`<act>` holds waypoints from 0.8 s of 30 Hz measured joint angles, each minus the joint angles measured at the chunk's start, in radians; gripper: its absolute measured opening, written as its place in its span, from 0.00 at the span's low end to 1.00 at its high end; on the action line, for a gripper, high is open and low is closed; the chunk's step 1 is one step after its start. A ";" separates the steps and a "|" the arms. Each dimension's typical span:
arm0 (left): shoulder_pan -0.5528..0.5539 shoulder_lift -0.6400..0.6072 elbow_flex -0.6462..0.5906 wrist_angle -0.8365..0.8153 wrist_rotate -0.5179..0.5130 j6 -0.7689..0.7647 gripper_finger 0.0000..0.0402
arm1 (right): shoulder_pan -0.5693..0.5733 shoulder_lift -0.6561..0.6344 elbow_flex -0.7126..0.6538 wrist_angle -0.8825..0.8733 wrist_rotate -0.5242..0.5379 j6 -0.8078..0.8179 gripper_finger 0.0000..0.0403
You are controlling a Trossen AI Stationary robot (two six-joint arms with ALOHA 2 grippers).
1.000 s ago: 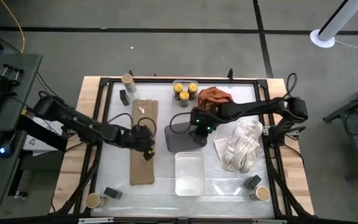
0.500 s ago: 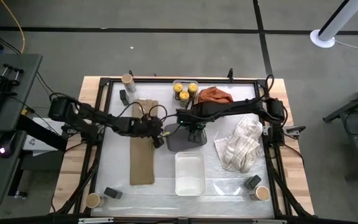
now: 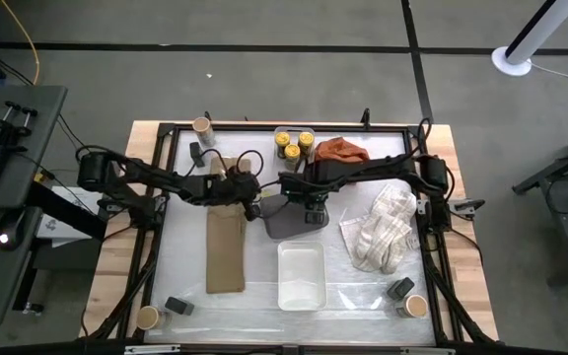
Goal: Sort spices by type
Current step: Put the top right black seasoning bottle into the black bin
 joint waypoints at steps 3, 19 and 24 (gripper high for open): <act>-0.007 -0.059 0.001 -0.114 0.035 -0.038 0.00 | 0.000 0.001 -0.007 -0.026 0.000 0.001 0.26; -0.401 -0.094 -0.104 0.021 -0.117 -0.573 0.00 | 0.045 0.001 -0.009 -0.033 -0.113 0.026 0.26; -0.405 0.062 -0.104 0.348 0.012 -0.543 0.00 | 0.036 0.001 -0.009 -0.025 -0.115 0.024 0.26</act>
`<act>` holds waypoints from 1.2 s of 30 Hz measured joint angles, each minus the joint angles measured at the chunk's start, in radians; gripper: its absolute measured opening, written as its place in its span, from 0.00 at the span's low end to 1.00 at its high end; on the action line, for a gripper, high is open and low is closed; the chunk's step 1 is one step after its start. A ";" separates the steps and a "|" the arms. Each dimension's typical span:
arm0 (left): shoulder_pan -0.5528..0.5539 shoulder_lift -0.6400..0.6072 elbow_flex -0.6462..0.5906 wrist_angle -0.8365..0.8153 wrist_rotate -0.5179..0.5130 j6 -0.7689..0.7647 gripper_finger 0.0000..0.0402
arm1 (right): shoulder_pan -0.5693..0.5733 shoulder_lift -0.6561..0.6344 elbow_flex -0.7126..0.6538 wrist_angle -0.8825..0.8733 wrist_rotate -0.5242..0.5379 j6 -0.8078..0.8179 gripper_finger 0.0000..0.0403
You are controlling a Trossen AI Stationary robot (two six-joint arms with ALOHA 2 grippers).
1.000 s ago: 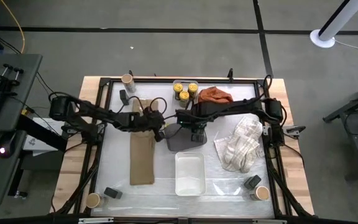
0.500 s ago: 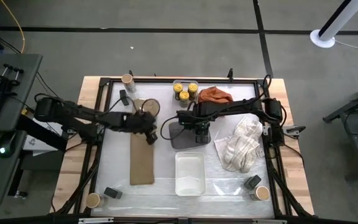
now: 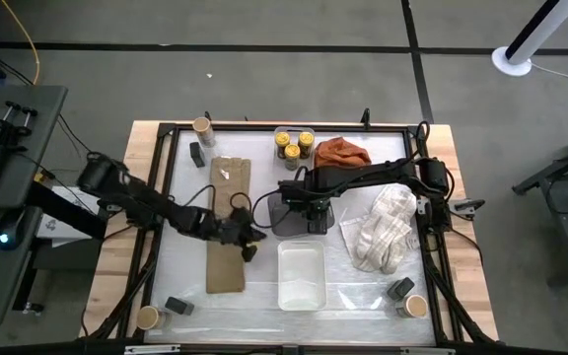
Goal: Sort spices by type
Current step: Put the top right black seasoning bottle into the black bin
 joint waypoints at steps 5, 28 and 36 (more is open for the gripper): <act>0.010 0.110 0.000 0.180 -0.069 -0.054 0.00 | -0.005 0.000 0.000 0.000 -0.006 0.000 0.26; 0.114 0.182 0.003 0.311 0.141 0.045 0.00 | -0.096 0.000 -0.031 -0.023 0.073 0.146 0.26; 0.095 0.088 0.003 0.263 0.141 0.046 0.00 | -0.145 0.000 -0.031 -0.017 0.021 0.060 0.42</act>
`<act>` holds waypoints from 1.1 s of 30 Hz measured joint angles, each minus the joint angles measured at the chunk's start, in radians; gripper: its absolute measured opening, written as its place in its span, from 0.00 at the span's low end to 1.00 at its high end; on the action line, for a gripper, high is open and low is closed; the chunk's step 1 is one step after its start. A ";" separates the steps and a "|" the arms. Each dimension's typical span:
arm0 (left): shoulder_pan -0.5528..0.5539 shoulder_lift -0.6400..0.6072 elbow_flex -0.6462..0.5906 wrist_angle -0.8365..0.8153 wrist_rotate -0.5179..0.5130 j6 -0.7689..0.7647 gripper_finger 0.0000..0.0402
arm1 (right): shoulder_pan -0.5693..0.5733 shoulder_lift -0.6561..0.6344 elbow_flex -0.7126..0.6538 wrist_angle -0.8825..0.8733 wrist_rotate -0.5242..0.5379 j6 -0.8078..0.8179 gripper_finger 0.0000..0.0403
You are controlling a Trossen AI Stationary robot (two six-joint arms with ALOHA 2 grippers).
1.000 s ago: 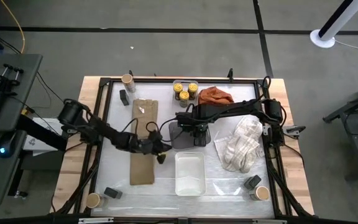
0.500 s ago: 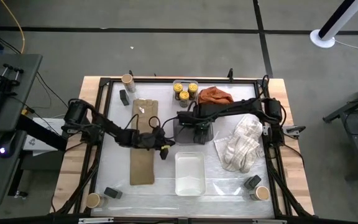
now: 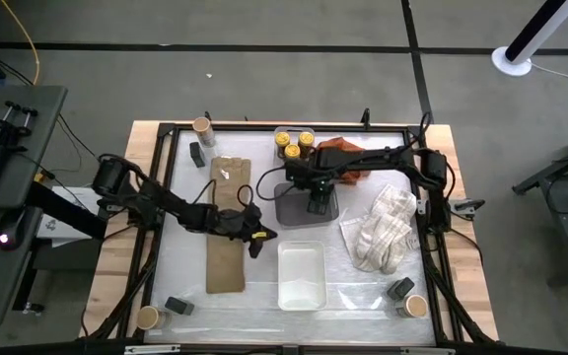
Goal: Sort spices by type
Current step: Put the top right black seasoning bottle into the black bin, then put the bottom left black seasoning can into the black bin
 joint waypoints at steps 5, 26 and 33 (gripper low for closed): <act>0.023 -0.131 0.000 -0.142 -0.021 0.050 0.00 | -0.004 0.000 0.000 -0.004 -0.028 -0.032 0.59; -0.330 -0.623 0.400 -1.474 0.088 0.229 0.00 | -0.022 -0.305 0.001 0.125 0.036 0.049 0.63; -0.573 -0.519 0.684 -1.718 0.222 0.238 0.08 | 0.029 -0.429 0.001 0.197 0.044 0.254 0.63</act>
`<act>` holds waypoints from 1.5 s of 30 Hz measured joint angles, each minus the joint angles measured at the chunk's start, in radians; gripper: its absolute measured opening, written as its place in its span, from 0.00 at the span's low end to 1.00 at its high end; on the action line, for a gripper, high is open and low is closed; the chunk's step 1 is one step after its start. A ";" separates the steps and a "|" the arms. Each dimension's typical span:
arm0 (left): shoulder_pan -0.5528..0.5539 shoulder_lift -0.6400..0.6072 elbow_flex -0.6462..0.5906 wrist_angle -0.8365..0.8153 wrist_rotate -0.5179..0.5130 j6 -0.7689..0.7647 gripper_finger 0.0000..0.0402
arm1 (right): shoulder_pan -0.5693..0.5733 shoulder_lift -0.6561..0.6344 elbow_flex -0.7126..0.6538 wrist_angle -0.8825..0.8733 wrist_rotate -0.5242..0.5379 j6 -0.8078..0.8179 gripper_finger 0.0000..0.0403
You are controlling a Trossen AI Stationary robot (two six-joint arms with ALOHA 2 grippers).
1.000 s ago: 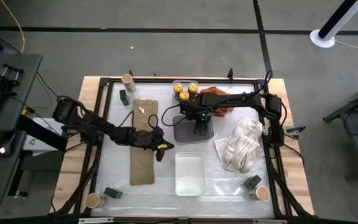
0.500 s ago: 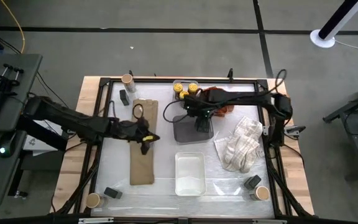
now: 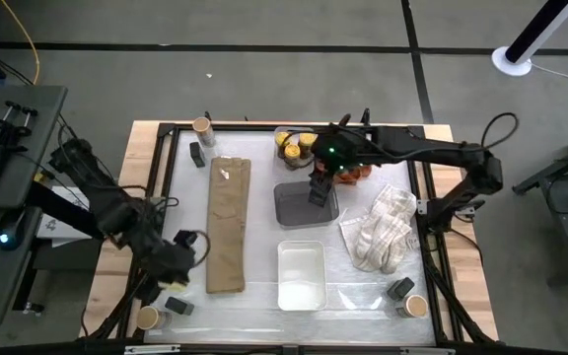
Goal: Sort spices by type
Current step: Put the bottom left black seasoning can into the black bin
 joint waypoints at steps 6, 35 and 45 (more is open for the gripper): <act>-0.064 0.122 0.048 0.013 0.228 -0.001 0.35 | 0.109 -0.026 0.000 0.000 0.069 0.141 0.63; -0.179 0.470 -0.020 -0.044 0.073 -0.264 0.86 | 0.376 -0.025 -0.002 -0.081 0.377 0.271 0.63; -0.177 0.470 -0.110 0.053 0.107 -0.280 0.86 | 0.376 -0.024 -0.002 -0.087 0.388 0.270 0.63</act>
